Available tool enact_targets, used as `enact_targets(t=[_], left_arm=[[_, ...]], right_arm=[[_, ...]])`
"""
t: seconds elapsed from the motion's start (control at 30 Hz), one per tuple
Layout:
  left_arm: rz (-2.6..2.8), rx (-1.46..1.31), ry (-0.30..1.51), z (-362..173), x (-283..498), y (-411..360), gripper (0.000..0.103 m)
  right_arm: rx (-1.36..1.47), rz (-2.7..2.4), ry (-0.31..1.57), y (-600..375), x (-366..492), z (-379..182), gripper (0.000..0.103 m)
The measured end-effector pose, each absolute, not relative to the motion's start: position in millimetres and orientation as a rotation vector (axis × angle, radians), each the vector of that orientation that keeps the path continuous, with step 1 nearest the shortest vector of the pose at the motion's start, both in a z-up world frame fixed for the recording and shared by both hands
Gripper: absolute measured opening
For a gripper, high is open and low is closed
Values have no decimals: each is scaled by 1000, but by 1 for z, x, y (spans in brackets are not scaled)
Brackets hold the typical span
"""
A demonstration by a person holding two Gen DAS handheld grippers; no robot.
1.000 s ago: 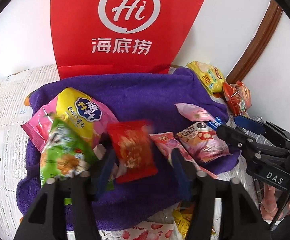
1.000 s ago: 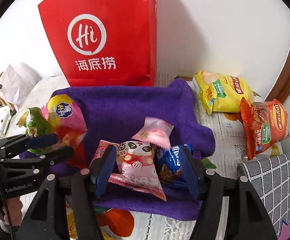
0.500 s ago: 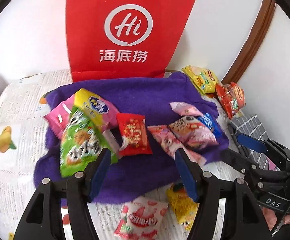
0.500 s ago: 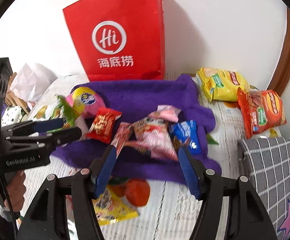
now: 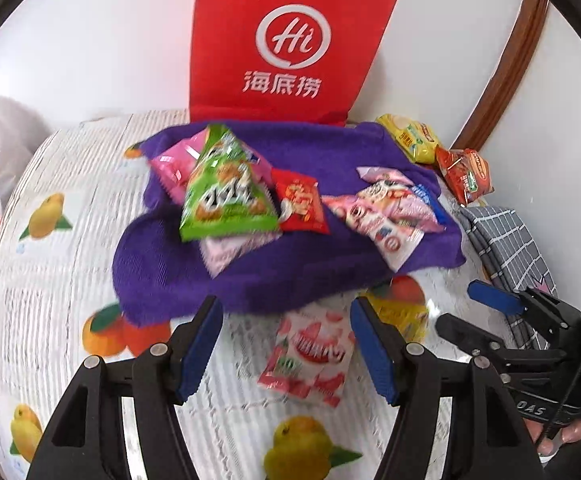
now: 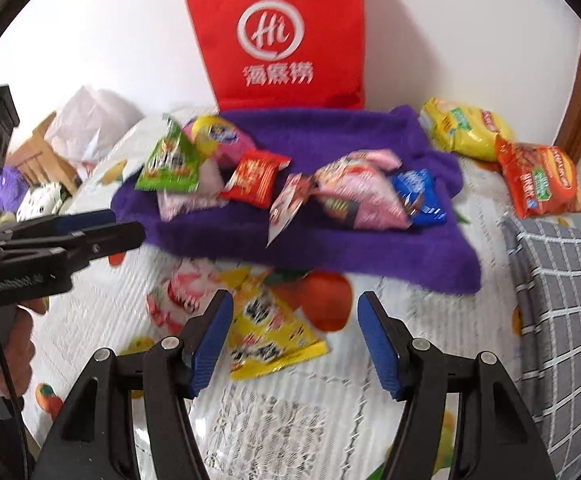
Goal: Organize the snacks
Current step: 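Close the right gripper on the yellow snack bag while the left approaches the pink lychee packet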
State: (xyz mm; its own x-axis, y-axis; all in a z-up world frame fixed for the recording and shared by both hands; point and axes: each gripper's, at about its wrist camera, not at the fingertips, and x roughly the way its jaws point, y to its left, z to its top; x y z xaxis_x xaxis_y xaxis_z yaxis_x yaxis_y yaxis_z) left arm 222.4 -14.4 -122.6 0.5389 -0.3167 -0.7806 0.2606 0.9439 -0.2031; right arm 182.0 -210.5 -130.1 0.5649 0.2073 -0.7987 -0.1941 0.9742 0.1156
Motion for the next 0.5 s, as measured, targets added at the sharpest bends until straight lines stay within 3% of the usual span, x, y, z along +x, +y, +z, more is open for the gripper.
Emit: enact_targets(t=[0.5], left_arm=[[-325, -66, 1025, -167, 210, 8, 72]], right_arm=[[-47, 240, 993, -184, 186, -178, 64]])
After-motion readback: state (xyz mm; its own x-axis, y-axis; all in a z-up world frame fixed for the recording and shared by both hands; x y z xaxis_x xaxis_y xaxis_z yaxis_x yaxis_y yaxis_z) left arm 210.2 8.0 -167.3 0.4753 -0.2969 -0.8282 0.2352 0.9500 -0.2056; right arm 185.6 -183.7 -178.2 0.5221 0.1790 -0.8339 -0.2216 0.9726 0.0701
